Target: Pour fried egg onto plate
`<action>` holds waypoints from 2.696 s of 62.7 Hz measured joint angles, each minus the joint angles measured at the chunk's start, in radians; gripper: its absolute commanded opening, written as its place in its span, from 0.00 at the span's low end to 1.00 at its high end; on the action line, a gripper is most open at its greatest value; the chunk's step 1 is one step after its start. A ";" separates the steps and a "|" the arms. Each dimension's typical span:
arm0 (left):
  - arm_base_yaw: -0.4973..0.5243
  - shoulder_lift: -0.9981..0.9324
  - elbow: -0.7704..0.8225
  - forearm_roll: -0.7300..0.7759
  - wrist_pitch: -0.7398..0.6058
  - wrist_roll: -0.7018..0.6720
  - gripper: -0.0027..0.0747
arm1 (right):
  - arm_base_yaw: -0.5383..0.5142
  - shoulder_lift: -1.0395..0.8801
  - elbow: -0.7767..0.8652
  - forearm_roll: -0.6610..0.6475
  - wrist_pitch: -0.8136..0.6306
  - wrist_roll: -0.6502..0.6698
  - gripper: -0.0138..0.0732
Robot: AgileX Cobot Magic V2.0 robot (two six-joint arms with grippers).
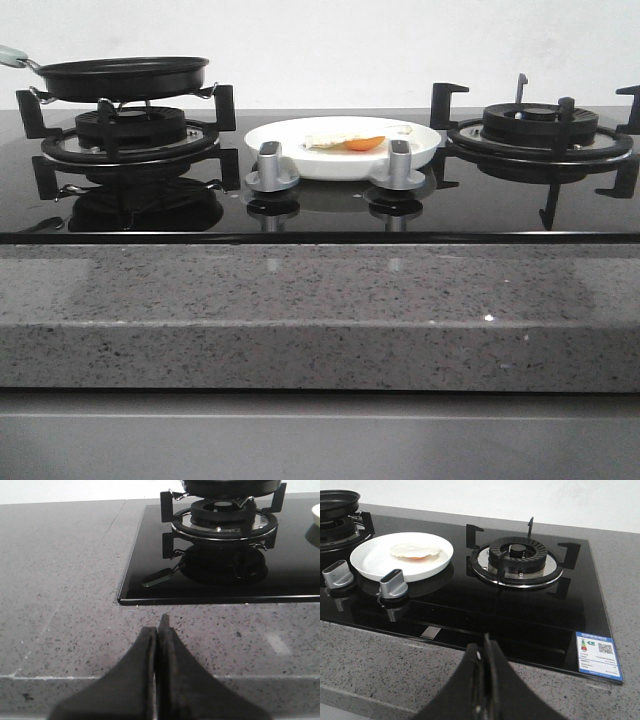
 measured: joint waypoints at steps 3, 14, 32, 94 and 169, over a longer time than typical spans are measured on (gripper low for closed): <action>0.006 0.000 0.000 -0.012 -0.024 0.000 0.01 | 0.000 0.000 0.000 0.000 0.000 0.000 0.02; 0.006 0.000 0.000 -0.050 -0.065 0.000 0.01 | 0.000 0.000 0.000 0.000 0.000 0.000 0.02; 0.006 0.000 0.000 -0.054 -0.069 -0.001 0.01 | 0.000 0.000 0.000 0.000 0.000 0.000 0.02; 0.006 0.000 0.000 -0.055 -0.071 -0.004 0.01 | -0.113 -0.128 0.419 -0.028 -0.381 0.043 0.02; 0.006 0.000 0.000 -0.055 -0.071 -0.004 0.01 | -0.115 -0.132 0.423 -0.028 -0.398 0.057 0.02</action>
